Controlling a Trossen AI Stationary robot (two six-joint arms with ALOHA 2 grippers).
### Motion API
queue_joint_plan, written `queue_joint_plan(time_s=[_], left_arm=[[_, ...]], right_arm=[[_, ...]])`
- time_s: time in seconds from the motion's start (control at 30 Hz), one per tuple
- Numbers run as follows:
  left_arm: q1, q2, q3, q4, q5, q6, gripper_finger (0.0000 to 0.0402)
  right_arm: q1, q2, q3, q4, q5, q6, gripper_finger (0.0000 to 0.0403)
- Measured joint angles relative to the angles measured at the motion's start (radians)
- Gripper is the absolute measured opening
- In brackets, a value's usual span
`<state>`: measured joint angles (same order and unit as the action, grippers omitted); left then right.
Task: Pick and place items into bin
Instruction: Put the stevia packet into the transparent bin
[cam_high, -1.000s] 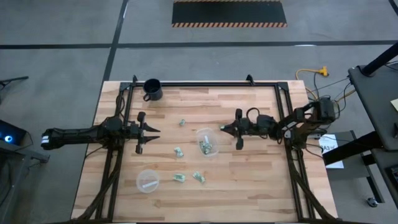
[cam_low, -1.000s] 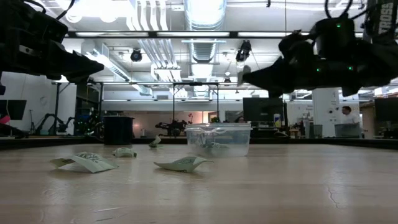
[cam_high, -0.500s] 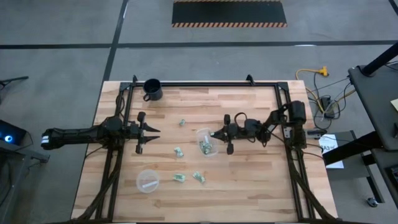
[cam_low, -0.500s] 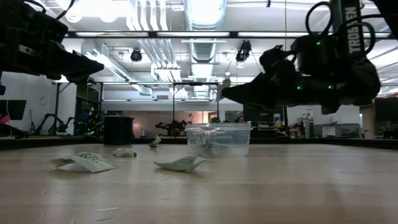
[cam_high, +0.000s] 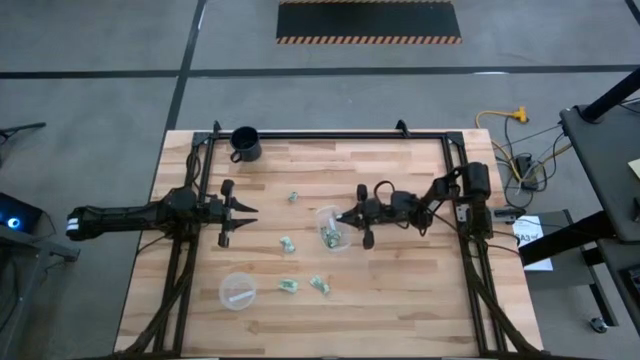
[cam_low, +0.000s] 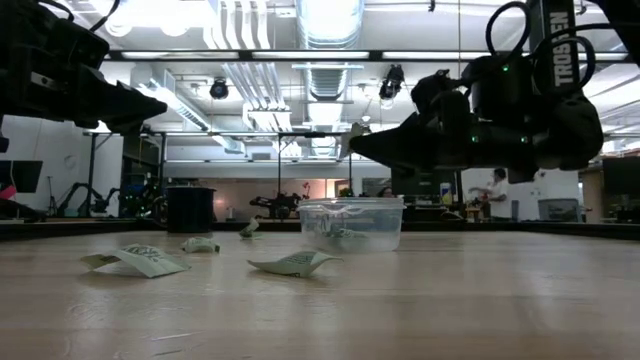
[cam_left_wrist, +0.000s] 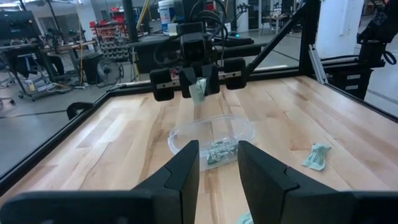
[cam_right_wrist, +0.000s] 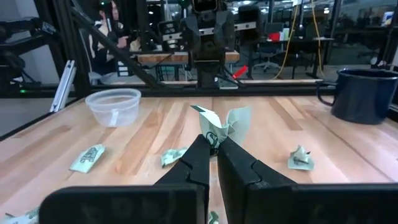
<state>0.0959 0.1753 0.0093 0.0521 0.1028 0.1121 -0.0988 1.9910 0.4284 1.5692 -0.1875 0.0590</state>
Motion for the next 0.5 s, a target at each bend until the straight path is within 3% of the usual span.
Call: queue_joint_plan(time_s=[0.5], left_arm=[[0.000,0.000,0.000,-0.001,0.000,0.000,0.0094]], right_arm=[[0.003,0.021,0.044,-0.078,-0.024,0.014,0.0017]])
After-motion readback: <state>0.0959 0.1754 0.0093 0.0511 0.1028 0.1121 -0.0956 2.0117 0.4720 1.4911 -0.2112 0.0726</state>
